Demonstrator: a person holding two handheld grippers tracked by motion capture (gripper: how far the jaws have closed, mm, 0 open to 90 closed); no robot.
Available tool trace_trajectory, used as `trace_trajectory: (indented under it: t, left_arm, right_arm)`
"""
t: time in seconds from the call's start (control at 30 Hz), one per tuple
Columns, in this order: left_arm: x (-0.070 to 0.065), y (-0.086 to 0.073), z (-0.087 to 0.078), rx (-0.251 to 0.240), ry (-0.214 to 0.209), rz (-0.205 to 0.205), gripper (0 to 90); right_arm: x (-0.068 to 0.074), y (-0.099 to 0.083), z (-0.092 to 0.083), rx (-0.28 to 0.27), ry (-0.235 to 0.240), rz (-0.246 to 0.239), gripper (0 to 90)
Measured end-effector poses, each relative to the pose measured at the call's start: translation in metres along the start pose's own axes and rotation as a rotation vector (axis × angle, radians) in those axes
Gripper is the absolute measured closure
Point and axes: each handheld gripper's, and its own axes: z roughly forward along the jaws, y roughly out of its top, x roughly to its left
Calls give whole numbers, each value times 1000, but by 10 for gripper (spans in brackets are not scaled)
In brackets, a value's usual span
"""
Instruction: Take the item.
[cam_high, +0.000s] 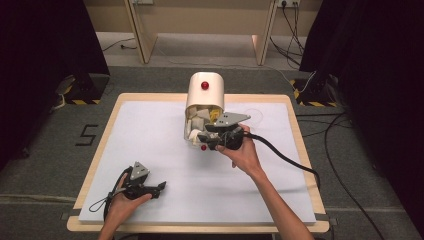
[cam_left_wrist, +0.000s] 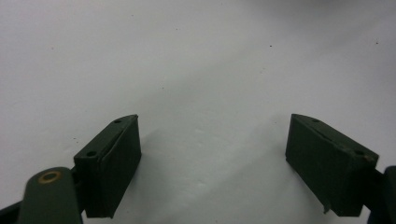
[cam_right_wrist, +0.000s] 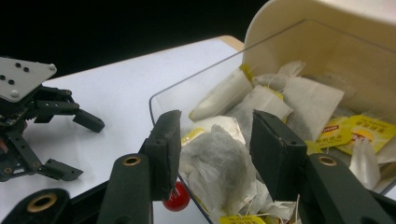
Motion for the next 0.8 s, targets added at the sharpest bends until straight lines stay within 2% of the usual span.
trace_trajectory:
  t: [0.17,0.33,0.5,0.8]
  left_arm:
    - [0,0,0,-1,0,-1,171]
    - [0,0,0,0,0,0,171]
    - [0,0,0,0,0,0,171]
    - [0,0,0,0,-1,0,171]
  right_arm:
    - [-1,-2,5,22,2,19,614]
    - [-2,-4,6,28,15,47,767]
    - [-3,-4,5,24,24,39,900]
    - [-4,0,-4,-21,15,30,900]
